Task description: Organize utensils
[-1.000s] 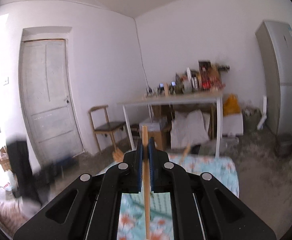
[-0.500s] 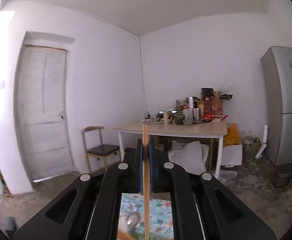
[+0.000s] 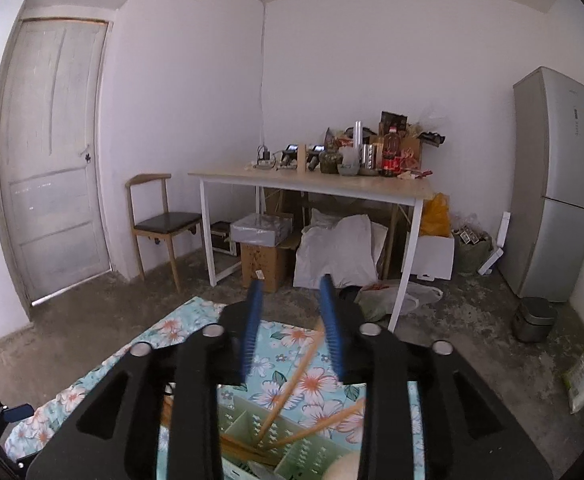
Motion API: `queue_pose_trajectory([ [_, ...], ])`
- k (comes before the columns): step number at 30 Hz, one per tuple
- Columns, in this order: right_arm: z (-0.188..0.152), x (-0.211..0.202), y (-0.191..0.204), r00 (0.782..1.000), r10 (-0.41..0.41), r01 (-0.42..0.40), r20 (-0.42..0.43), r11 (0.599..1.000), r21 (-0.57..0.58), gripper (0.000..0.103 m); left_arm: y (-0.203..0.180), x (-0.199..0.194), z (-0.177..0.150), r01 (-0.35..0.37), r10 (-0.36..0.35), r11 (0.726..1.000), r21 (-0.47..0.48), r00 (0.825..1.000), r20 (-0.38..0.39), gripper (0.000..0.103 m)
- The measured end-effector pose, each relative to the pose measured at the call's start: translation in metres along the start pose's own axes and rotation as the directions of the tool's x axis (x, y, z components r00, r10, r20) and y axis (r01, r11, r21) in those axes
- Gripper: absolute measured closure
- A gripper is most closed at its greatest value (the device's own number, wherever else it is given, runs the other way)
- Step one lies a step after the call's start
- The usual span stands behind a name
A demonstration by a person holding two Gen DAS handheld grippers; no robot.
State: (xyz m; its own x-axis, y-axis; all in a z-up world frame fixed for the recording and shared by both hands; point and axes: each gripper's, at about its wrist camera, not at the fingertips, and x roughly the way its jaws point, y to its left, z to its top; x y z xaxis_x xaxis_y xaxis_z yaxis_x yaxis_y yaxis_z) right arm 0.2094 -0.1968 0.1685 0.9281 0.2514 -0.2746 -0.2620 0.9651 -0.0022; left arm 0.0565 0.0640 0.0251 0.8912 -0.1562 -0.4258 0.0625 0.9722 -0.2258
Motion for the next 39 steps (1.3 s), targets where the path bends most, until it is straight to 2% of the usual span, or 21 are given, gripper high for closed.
queue_pose_trajectory([
  [7,-0.006,-0.070,-0.010,0.997,0.003,-0.009,0.083,0.997,0.073,0.041,-0.008,-0.009,0.007,-0.030,0.030,1.000,-0.008,0.999,0.031,0.008],
  [9,-0.014,-0.089,-0.011,0.995,0.001,-0.011,0.096,0.995,0.098,0.027,-0.010,-0.012,0.010,-0.039,0.039,0.999,-0.013,0.999,0.037,0.008],
  [10,-0.022,-0.101,-0.011,0.995,0.001,-0.013,0.100,0.993,0.121,0.024,-0.010,-0.013,0.012,-0.042,0.043,0.999,-0.016,0.998,0.040,0.008],
  [12,-0.037,-0.112,-0.011,0.996,0.014,-0.029,0.091,0.986,0.166,0.009,-0.013,-0.014,0.016,-0.062,0.063,0.998,-0.016,0.997,0.039,0.008],
  [13,-0.048,-0.115,-0.010,0.997,0.018,-0.032,0.075,0.982,0.188,0.006,-0.015,-0.013,0.018,-0.080,0.080,0.997,-0.009,0.996,0.034,0.008],
  [15,-0.074,-0.118,-0.002,1.000,-0.016,0.013,0.013,0.976,0.219,0.006,-0.022,-0.009,0.023,-0.150,0.150,0.988,0.031,0.989,0.007,0.008],
  [16,-0.085,-0.117,0.002,0.999,-0.039,0.044,-0.025,0.974,0.224,0.006,-0.024,-0.008,0.023,-0.162,0.162,0.986,0.045,0.987,-0.006,0.008],
  [18,-0.111,-0.115,0.013,0.988,-0.100,0.125,-0.121,0.966,0.228,0.006,-0.029,-0.005,0.025,-0.196,0.199,0.978,0.073,0.980,-0.027,0.008],
  [21,-0.140,-0.112,0.029,0.953,-0.188,0.241,-0.239,0.946,0.216,0.006,-0.034,-0.007,0.025,-0.219,0.222,0.972,0.084,0.975,-0.030,0.008],
  [24,-0.159,-0.112,0.046,0.915,-0.268,0.326,-0.303,0.931,0.163,0.006,-0.039,-0.006,0.027,-0.240,0.246,0.965,0.101,0.968,-0.050,0.008],
  [28,-0.168,-0.112,0.060,0.869,-0.364,0.414,-0.336,0.906,0.090,0.006,-0.047,-0.008,0.027,-0.267,0.275,0.956,0.119,0.959,-0.063,0.008],
  [31,-0.170,-0.118,0.065,0.839,-0.437,0.477,-0.325,0.878,0.050,0.006,-0.052,-0.007,0.027,-0.283,0.295,0.951,0.126,0.951,-0.089,0.008],
  [39,-0.166,-0.120,0.054,0.820,-0.469,0.520,-0.328,0.850,0.084,0.006,-0.055,-0.007,0.025,-0.318,0.335,0.937,0.146,0.936,-0.111,0.008],
])
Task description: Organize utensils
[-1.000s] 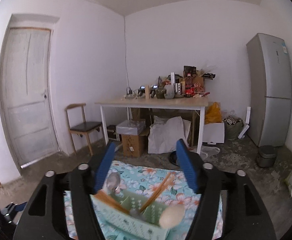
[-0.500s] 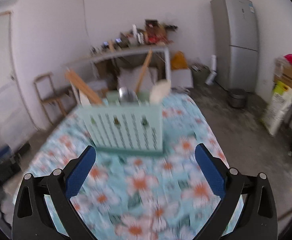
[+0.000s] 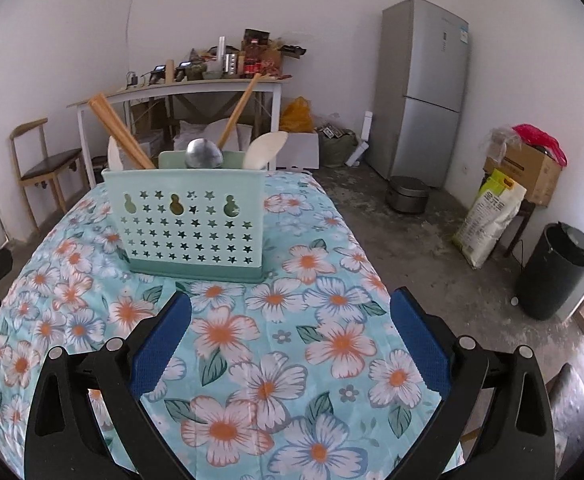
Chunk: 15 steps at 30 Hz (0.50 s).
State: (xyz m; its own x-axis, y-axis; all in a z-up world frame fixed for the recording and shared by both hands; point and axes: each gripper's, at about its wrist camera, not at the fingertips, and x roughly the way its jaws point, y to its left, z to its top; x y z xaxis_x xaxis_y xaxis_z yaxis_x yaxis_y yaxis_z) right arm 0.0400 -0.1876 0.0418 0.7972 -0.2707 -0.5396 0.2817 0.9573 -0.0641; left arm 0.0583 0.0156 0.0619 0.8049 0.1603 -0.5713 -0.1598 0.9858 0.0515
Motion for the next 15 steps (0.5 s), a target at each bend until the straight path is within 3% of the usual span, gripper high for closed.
queue_pose_trajectory([
  [15,0.0000,-0.0042,0.0018,1.000,0.026,-0.026,-0.005,1.000,0.010,0.006,-0.0014,-0.0068,0.0008,0.009,-0.009,1.000,0.028,1.000,-0.003,0.008],
])
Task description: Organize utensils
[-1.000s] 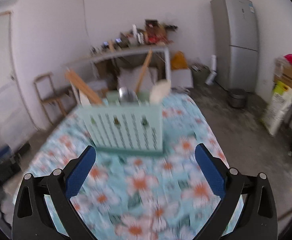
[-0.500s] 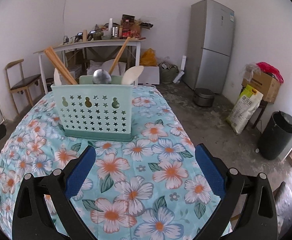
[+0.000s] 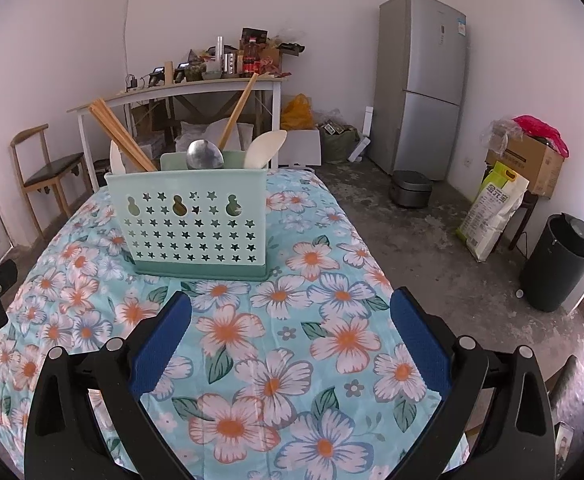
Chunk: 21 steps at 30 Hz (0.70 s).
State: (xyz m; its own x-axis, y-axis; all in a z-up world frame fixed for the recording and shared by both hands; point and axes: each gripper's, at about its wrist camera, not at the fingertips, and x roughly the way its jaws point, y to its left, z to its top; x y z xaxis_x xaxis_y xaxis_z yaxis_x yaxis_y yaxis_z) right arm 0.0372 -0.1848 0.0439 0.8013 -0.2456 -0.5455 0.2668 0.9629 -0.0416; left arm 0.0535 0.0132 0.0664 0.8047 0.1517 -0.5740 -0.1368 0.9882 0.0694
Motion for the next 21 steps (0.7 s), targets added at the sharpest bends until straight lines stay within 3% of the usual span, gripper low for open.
queue_pose_trajectory([
  [21,-0.0008,0.0007,-0.0037,1.000,0.003,-0.003,-0.004,1.000,0.024,0.006,-0.0013,-0.0025,0.0013,0.012,-0.012,1.000,0.008,1.000,-0.004,0.008],
])
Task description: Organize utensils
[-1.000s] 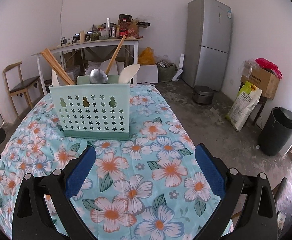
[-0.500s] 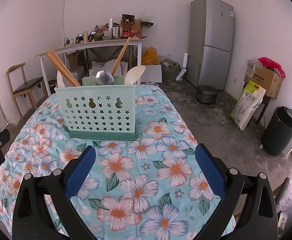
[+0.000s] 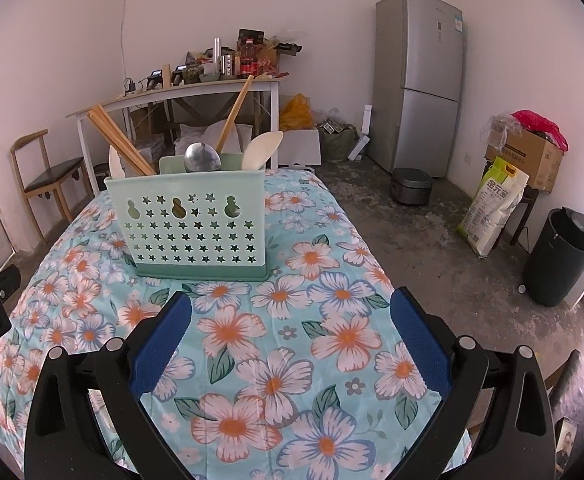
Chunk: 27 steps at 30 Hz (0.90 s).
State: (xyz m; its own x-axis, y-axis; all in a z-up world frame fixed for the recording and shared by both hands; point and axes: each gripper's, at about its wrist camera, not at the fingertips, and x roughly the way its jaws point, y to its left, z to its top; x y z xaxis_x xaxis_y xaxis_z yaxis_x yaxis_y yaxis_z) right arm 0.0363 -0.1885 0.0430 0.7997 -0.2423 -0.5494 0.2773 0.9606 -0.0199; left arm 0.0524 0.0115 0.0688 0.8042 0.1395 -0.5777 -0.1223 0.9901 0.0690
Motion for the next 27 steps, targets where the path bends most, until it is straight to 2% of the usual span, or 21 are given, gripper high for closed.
queue_pose_trajectory([
  [27,0.0001,0.0009,0.0007,1.000,0.007,-0.007,-0.004,1.000,0.006,0.006,0.0007,0.0012,-0.0011,0.000,0.000,1.000,0.002,1.000,-0.001,0.008],
])
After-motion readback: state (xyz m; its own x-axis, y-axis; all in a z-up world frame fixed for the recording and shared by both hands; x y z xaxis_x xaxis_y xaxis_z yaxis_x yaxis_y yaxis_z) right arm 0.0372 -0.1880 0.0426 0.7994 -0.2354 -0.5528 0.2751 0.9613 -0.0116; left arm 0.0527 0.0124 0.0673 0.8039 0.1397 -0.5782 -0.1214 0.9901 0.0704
